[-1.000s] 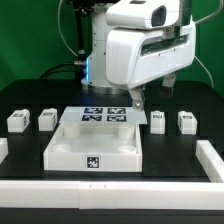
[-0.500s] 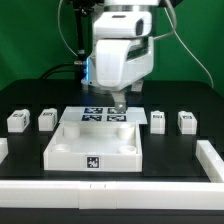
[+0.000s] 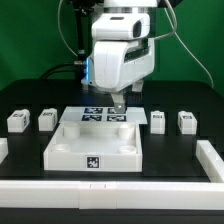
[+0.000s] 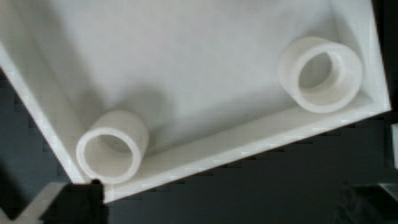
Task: Assemble one leg
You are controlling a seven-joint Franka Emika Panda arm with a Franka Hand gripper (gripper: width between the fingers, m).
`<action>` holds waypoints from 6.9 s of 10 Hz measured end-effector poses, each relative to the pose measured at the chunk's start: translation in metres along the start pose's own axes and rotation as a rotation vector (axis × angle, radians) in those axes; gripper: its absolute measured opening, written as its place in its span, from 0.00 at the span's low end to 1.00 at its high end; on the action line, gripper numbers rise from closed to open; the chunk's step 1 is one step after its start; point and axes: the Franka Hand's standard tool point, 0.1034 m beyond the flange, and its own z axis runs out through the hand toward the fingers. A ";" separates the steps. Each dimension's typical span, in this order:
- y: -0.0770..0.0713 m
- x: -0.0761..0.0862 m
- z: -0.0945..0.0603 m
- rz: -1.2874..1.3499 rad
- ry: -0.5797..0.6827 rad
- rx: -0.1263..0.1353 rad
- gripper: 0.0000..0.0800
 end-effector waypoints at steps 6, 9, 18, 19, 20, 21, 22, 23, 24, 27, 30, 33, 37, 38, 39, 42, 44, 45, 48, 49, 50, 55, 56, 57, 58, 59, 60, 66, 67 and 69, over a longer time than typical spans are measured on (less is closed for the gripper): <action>-0.061 -0.064 0.041 -0.253 0.011 0.000 0.81; -0.067 -0.065 0.069 -0.236 0.020 0.035 0.81; -0.067 -0.065 0.069 -0.218 0.019 0.041 0.07; -0.067 -0.065 0.069 -0.218 0.019 0.041 0.07; -0.067 -0.066 0.069 -0.218 0.019 0.041 0.07; -0.067 -0.066 0.069 -0.218 0.019 0.041 0.07; -0.067 -0.065 0.069 -0.218 0.019 0.041 0.07; -0.067 -0.064 0.070 -0.218 0.019 0.040 0.07; -0.062 -0.056 0.070 -0.230 0.022 0.034 0.07; -0.050 -0.015 0.071 -0.258 0.029 0.025 0.07; -0.041 0.023 0.072 -0.262 0.037 0.034 0.07; -0.028 0.040 0.073 -0.266 0.046 0.032 0.07; -0.016 0.047 0.074 -0.268 0.051 0.023 0.07; -0.016 0.048 0.073 -0.253 0.052 0.022 0.35; -0.016 0.048 0.072 -0.247 0.052 0.021 0.35; -0.018 0.046 0.074 -0.217 0.053 0.019 0.75; -0.017 0.042 0.074 -0.210 0.052 0.019 0.80; -0.015 0.040 0.072 -0.206 0.052 0.016 0.81; -0.018 0.039 0.054 -0.144 0.053 -0.013 0.81; -0.031 0.034 0.043 -0.091 0.056 -0.032 0.81; -0.041 0.034 0.028 -0.028 0.065 -0.062 0.81; -0.047 0.031 0.024 0.204 0.072 -0.056 0.81; -0.047 0.029 0.025 0.329 0.078 -0.050 0.81; -0.051 0.018 0.028 0.520 0.085 -0.039 0.81; -0.058 0.019 0.030 0.719 0.097 -0.031 0.81; -0.067 0.027 0.031 0.904 0.106 -0.016 0.81; -0.073 0.039 0.031 1.042 0.111 -0.002 0.81; -0.108 0.115 0.029 1.360 0.128 0.065 0.81; -0.106 0.109 0.030 1.361 0.095 0.084 0.81; -0.107 0.109 0.031 1.358 0.086 0.089 0.81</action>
Offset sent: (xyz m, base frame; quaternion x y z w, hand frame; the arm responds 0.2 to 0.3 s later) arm -0.0445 -0.0108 -0.0194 -0.0194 0.0306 -0.1080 0.9935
